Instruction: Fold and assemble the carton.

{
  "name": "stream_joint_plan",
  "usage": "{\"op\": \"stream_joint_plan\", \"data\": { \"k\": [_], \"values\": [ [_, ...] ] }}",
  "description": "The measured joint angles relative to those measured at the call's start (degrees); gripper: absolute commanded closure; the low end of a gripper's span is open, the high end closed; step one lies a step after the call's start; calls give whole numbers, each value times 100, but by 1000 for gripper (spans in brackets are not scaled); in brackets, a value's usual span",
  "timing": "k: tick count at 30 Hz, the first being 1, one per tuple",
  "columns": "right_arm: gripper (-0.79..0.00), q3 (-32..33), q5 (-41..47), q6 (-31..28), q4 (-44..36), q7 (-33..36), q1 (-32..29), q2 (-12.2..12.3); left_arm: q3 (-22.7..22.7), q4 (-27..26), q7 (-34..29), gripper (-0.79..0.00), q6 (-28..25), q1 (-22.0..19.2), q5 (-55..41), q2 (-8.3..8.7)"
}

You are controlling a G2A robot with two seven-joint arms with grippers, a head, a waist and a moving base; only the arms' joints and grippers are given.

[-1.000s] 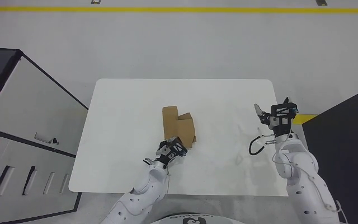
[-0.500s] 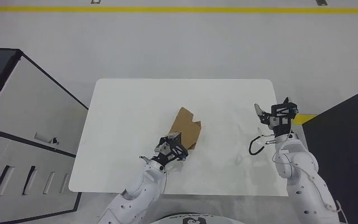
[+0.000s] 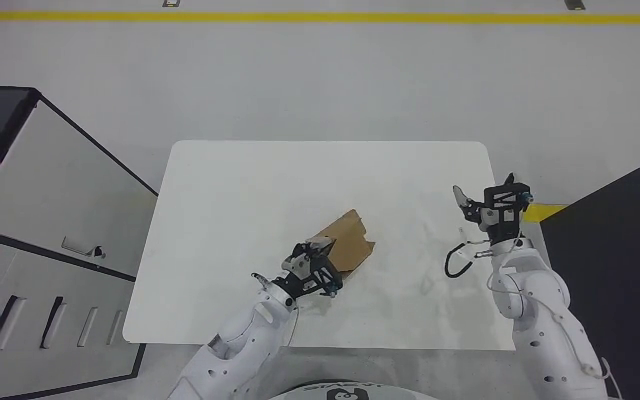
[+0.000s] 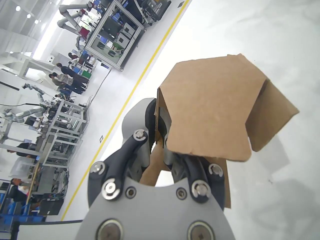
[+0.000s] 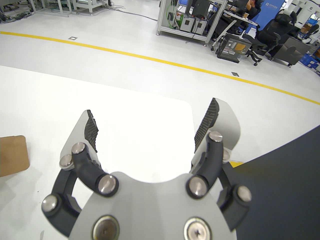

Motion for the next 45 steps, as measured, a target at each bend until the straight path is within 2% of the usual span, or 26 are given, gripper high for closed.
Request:
{"op": "stream_joint_plan", "data": {
  "k": [6, 10, 13, 19, 21, 25, 28, 30, 33, 37, 39, 42, 45],
  "values": [
    [-785, 477, 695, -1994, -113, 833, 84, 140, -212, -30, 443, 0, -661, -128, -262, 68],
    [-785, 727, 1524, -3343, -1, 1784, 333, 249, -325, -77, 655, 0, -1020, -223, -497, 101],
    [-785, 758, 2060, -3854, 67, 2335, 405, 275, -348, -120, 800, 0, -1198, -285, -589, 114],
    [-785, 746, 1869, -3714, 70, 2107, 394, 272, -347, -102, 785, 0, -1190, -285, -611, 112],
    [-785, 642, 2135, -3908, 233, 2193, 399, 280, -361, -32, 789, 0, -1217, -331, -842, 104],
    [-785, 533, 3461, -4664, 736, 3194, 713, 387, -419, 30, 1016, 0, -1540, -465, -1234, 117],
    [-785, 433, 4675, -4872, 1023, 4291, 1013, 516, -470, 65, 1124, 0, -1823, -555, -1426, 137],
    [-785, 326, 5564, -4716, 1153, 5085, 1208, 617, -468, 87, 1163, 0, -1951, -622, -1550, 142],
    [-785, 73, 6608, -3996, 1160, 5934, 1475, 815, -426, 126, 1166, 0, -2048, -739, -1719, 136],
    [-785, -155, 7870, -3249, 1250, 6657, 1710, 993, -329, 210, 1125, 0, -2132, -898, -1875, 118],
    [-785, -145, 8019, -3308, 1249, 6601, 1699, 989, -324, 216, 1124, 0, -2134, -903, -1876, 118],
    [-785, -139, 7627, -3383, 1247, 6525, 1693, 985, -327, 213, 1125, 0, -2131, -898, -1872, 118],
    [-785, -139, 7618, -3378, 1247, 6530, 1694, 985, -328, 213, 1126, 0, -2131, -898, -1871, 118]
  ]
}}
